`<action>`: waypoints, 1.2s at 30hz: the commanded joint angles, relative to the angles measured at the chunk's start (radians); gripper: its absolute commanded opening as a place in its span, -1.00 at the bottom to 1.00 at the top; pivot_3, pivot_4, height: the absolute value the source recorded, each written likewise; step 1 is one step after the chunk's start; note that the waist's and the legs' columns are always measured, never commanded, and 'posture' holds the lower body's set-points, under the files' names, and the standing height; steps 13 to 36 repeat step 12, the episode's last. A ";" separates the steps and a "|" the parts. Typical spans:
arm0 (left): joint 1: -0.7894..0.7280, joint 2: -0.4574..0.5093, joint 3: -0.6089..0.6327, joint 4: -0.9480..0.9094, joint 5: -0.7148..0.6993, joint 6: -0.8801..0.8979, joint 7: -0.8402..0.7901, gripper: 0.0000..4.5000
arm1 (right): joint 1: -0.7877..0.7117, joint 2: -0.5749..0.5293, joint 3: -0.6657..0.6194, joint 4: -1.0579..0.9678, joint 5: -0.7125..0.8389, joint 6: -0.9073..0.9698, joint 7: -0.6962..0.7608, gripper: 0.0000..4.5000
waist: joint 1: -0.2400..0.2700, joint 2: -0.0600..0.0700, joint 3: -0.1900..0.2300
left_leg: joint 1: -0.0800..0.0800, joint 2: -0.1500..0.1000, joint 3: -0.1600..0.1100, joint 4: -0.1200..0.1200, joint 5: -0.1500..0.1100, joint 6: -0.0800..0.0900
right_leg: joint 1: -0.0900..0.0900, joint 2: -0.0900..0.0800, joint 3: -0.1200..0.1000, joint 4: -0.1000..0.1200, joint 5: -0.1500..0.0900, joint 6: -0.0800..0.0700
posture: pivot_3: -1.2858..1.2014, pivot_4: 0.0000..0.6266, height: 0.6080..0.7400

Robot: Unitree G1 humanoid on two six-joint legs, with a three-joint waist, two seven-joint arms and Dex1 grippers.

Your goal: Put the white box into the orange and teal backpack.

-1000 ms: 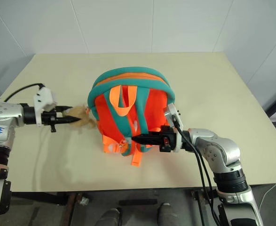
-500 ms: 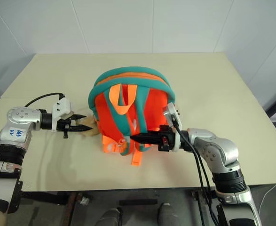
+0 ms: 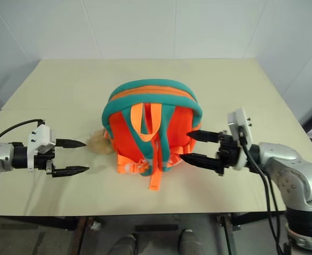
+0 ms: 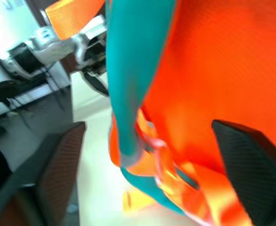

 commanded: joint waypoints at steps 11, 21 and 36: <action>-0.024 -0.086 -0.010 -0.109 -0.096 0.050 0.094 1.00 | 0.067 -0.082 -0.059 0.183 -0.208 -0.300 0.047 0.98 | -0.009 0.000 0.000 | 0.005 0.000 0.003 0.001 0.002 0.002 | 0.009 0.000 0.001 -0.013 0.003 -0.005 | 0.03 -0.52 1.00; -0.027 -0.085 -0.009 -0.101 -0.094 0.047 0.095 1.00 | 0.055 -0.074 -0.055 0.190 -0.213 -0.307 0.034 0.98 | -0.009 0.000 0.000 | 0.006 0.000 0.003 0.001 0.002 0.002 | 0.010 0.000 0.001 -0.013 0.003 -0.006 | 0.03 -0.52 1.00; -0.027 -0.085 -0.009 -0.101 -0.094 0.047 0.095 1.00 | 0.055 -0.074 -0.055 0.190 -0.213 -0.307 0.034 0.98 | -0.009 0.000 0.000 | 0.006 0.000 0.003 0.001 0.002 0.002 | 0.010 0.000 0.001 -0.013 0.003 -0.006 | 0.03 -0.52 1.00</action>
